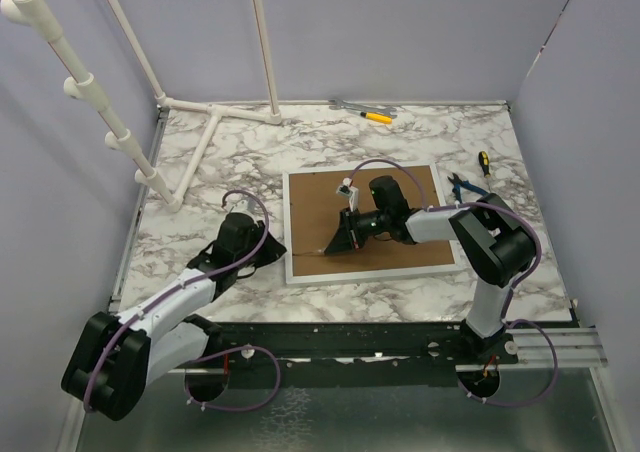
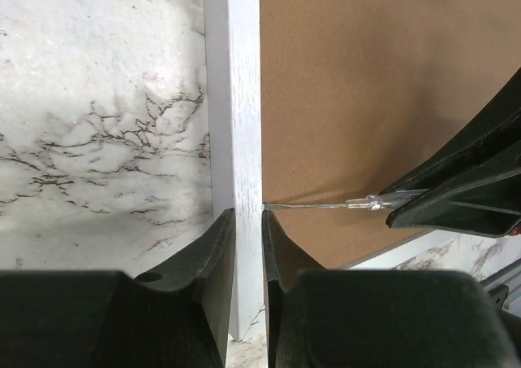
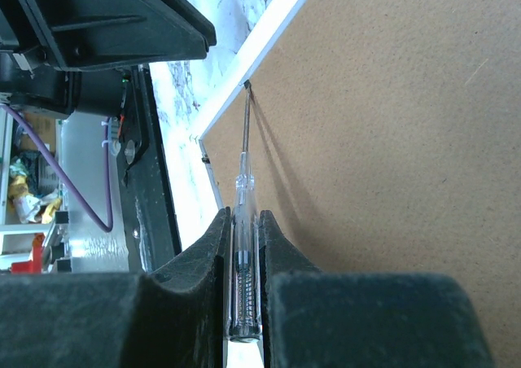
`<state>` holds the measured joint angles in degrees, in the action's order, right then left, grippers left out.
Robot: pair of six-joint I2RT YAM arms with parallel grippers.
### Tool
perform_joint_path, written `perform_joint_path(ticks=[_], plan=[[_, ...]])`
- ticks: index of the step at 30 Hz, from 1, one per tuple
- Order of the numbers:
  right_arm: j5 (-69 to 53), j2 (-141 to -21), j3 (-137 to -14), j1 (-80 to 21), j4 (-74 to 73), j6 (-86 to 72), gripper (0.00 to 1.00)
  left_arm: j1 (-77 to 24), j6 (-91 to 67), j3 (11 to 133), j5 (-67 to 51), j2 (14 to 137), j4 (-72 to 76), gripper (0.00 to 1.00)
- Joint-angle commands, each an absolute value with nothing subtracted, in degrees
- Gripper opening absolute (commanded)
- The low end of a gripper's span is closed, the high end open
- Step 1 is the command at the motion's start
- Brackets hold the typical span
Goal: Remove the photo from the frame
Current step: Release the photo frame item from the photo frame.
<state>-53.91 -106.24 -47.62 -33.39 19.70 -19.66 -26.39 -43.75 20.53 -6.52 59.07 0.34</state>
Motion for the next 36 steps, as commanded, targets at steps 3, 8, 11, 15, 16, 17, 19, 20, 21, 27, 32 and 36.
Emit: perform_joint_path(ticks=[3,8,11,15,16,17,19,20,21,27,32,36], plan=[[-52.79,-108.64,-47.1,-34.46,17.66,-18.62,0.01,-26.81,-43.72,20.02,-4.86,59.46,-2.25,0.2],[-52.98,-108.51,-47.06,-34.45,17.8,-18.79,0.01,-26.81,-43.59,20.29,-6.91,61.98,-0.36,0.19],[-53.09,-108.47,-47.09,-34.48,17.93,-18.8,0.01,-26.81,-43.42,20.48,-7.7,63.33,-0.18,0.19],[-53.13,-108.65,-47.02,-34.45,17.89,-18.73,0.01,-26.81,-43.57,20.4,-9.18,65.31,2.62,0.18],[-53.09,-108.68,-47.02,-34.45,17.87,-18.72,0.01,-26.81,-43.67,20.35,-9.46,65.71,3.04,0.18],[-53.13,-108.74,-47.05,-34.45,17.87,-18.79,0.01,-26.81,-43.76,20.39,-9.57,66.28,3.37,0.17],[-53.23,-109.02,-47.19,-34.45,17.94,-18.85,0.01,-26.81,-43.77,20.48,-10.03,67.4,3.81,0.16],[-53.26,-109.03,-47.26,-34.45,18.0,-18.88,0.01,-26.81,-43.7,20.56,-10.22,67.86,4.11,0.15],[-53.38,-109.18,-47.28,-34.45,18.06,-18.93,0.01,-26.81,-43.68,20.57,-10.37,68.3,4.39,0.14],[-54.07,-109.58,-47.21,-34.46,19.08,-19.78,0.01,-26.81,-43.68,20.56,-11.0,68.9,5.05,0.07],[-54.65,-109.9,-47.45,-34.62,20.09,-20.64,0.01,-26.81,-43.68,20.43,-11.52,68.72,5.15,0.06],[-54.58,-110.42,-48.2,-35.15,19.99,-20.96,0.01,-26.81,-43.92,20.1,-12.5,69.4,5.88,0.06]])
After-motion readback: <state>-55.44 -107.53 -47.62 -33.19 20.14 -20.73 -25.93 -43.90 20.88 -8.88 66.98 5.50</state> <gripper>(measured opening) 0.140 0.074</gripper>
